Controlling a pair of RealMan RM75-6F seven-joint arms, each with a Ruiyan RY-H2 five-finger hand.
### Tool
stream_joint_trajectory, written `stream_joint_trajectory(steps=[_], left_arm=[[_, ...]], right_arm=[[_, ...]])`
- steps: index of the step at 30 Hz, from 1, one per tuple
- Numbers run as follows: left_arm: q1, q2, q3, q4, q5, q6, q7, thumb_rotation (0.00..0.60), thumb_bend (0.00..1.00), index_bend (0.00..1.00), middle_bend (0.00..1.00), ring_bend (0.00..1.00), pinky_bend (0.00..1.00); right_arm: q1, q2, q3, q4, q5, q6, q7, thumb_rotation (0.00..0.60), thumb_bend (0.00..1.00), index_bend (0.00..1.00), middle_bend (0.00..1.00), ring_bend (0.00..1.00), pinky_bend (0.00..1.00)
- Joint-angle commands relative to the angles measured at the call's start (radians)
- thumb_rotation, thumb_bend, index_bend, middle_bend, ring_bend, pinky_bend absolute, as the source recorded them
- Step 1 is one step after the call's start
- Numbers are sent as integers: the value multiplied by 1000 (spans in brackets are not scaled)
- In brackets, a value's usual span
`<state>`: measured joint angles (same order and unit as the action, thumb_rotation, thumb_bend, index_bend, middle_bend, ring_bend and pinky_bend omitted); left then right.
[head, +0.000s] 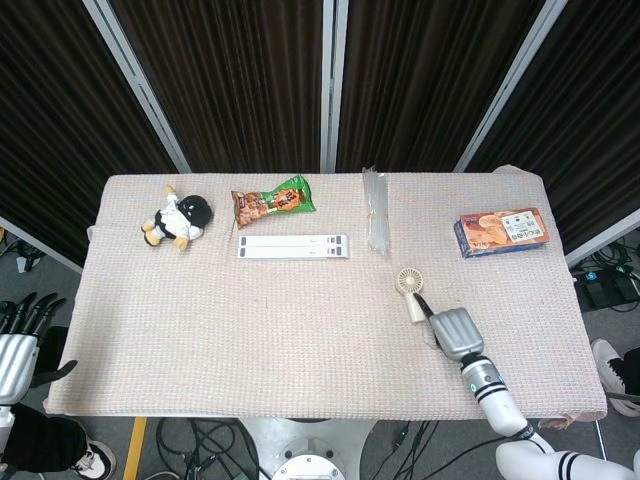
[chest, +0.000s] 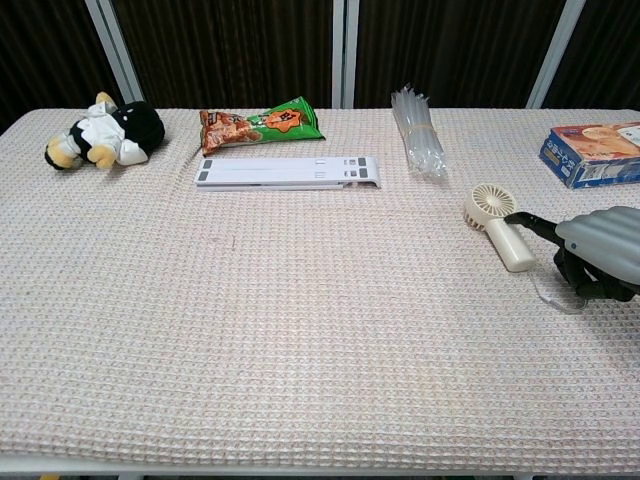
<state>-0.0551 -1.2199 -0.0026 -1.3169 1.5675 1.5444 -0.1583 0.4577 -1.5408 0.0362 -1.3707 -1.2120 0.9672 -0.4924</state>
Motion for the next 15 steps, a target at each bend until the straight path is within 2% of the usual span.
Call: stream_joint_trajectory(steps=[1,15], left_arm=[[0,0,0,0,0,-1,0,600,0,124,92,0,135],[-2,6,-3,-19,5,8,12,600,0,124,92,0,135]], right_arm=[[2,-3,-4,8,11,-12,1,600,1000,0,801,724,641],[10,25,6,-18,12,8,20,600,1000,0,801,724,641]])
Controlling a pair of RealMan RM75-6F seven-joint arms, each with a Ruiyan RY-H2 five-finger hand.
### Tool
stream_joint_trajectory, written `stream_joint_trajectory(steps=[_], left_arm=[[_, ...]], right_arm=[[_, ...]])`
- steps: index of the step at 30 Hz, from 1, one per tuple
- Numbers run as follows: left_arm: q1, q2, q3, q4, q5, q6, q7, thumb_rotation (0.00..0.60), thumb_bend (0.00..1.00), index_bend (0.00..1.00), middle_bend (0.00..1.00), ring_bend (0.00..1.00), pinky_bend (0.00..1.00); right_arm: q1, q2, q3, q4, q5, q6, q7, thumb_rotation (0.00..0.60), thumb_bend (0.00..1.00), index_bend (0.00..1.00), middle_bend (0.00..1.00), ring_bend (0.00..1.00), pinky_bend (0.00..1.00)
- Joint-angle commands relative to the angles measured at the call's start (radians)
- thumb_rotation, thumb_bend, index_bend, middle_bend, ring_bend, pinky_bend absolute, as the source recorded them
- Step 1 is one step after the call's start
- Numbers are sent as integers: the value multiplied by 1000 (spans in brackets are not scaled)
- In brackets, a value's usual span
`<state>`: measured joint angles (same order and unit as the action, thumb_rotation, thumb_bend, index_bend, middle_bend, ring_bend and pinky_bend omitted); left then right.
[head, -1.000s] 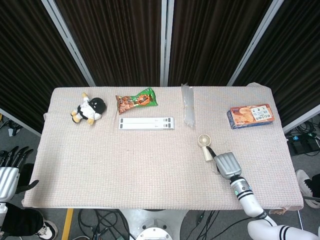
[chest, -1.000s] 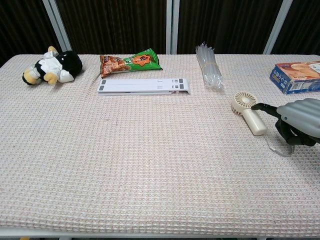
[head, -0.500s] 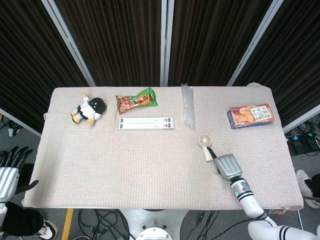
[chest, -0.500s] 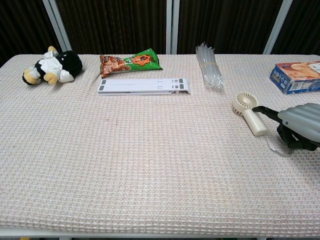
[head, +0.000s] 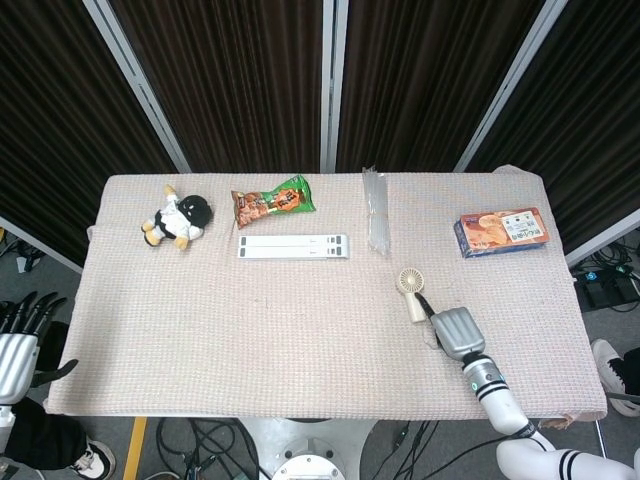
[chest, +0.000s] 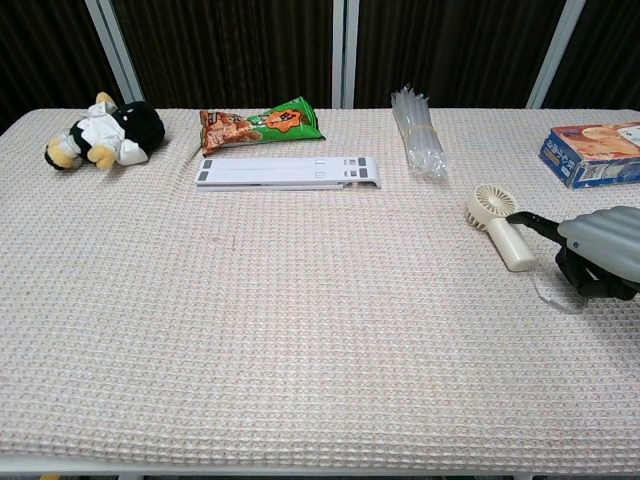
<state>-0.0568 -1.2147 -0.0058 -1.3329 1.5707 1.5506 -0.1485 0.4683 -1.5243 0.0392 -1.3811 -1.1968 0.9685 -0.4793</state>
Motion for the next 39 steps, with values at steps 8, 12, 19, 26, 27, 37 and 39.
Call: stream_joint_trajectory(steps=[8,12,19,26,27,37,39], left_arm=[[-4,13,-3,-42,17,17,29,600,0,124,92,0,135],[-4,21,-4,-67,23,23,48,600,0,124,92,0,135],[0,26,5,-88,40,34,66,600,0,124,93,0,135],[0,20,9,-107,59,46,84,600,0,124,92,0,135],[0,20,9,-111,63,50,88,600,0,124,92,0,135],[2,23,9,-137,74,62,114,600,0,124,92,0,136],[3,21,10,-136,75,62,114,600,0,124,92,0,136]], right_arm=[[-22,84,28,-79,-65,99,88,600,1000,0,801,724,641],[-49,150,30,-128,-105,159,140,600,1000,0,800,724,641],[-139,284,-5,-153,-239,315,323,600,1000,0,733,656,636],[-249,335,-90,29,-373,468,430,600,256,0,34,13,119],[-267,338,-96,49,-375,486,456,600,195,0,12,1,66],[-379,328,-105,225,-398,632,668,600,21,0,0,0,0],[-383,324,-103,235,-396,627,676,600,28,0,0,0,0]])
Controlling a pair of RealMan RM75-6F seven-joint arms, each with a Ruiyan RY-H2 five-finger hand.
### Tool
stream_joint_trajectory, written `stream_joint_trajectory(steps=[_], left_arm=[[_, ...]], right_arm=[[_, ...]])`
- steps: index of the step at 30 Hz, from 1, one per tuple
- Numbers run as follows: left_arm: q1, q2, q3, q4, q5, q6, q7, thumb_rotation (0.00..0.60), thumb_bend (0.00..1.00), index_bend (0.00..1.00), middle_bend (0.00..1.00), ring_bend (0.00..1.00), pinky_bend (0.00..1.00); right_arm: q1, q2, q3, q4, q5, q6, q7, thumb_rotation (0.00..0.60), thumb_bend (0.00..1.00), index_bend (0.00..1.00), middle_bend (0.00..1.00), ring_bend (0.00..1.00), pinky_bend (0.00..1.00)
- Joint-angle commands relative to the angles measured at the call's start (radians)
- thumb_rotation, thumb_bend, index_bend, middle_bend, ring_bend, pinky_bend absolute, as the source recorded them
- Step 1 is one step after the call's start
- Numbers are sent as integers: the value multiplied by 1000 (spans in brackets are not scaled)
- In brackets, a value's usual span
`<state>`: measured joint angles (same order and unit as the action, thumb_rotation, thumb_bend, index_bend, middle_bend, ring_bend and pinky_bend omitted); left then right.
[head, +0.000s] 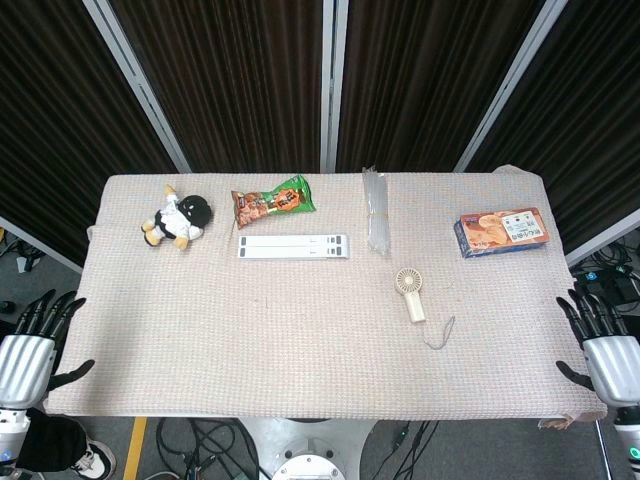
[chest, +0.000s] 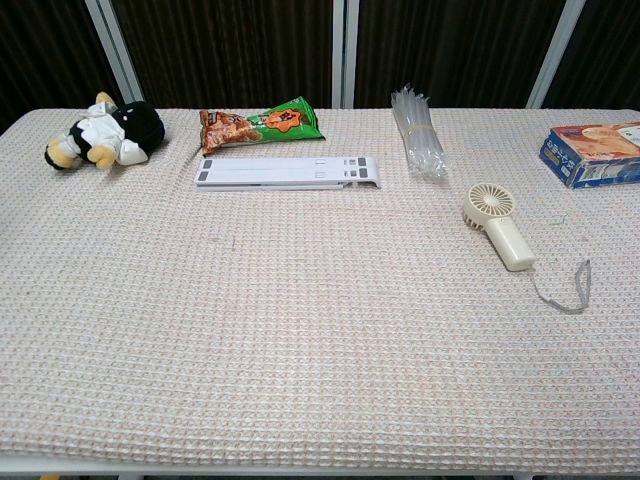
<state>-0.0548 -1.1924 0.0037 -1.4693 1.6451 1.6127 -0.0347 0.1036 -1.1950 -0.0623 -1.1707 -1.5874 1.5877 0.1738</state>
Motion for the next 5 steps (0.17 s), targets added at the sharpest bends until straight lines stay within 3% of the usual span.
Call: stream_joint_trajectory(steps=[1,5], left_arm=[[0,-3,0,1,0,1,-1,600,0,124,93,0,136],[1,-8,2,3,7,5,-5,600,0,124,92,0,136]], right_arm=[[-18,-10,3,26,1,0,26,600,40,0,0,0,0],[-6,-24,7,30,10,-52,52,600,97,0,0,0,0]])
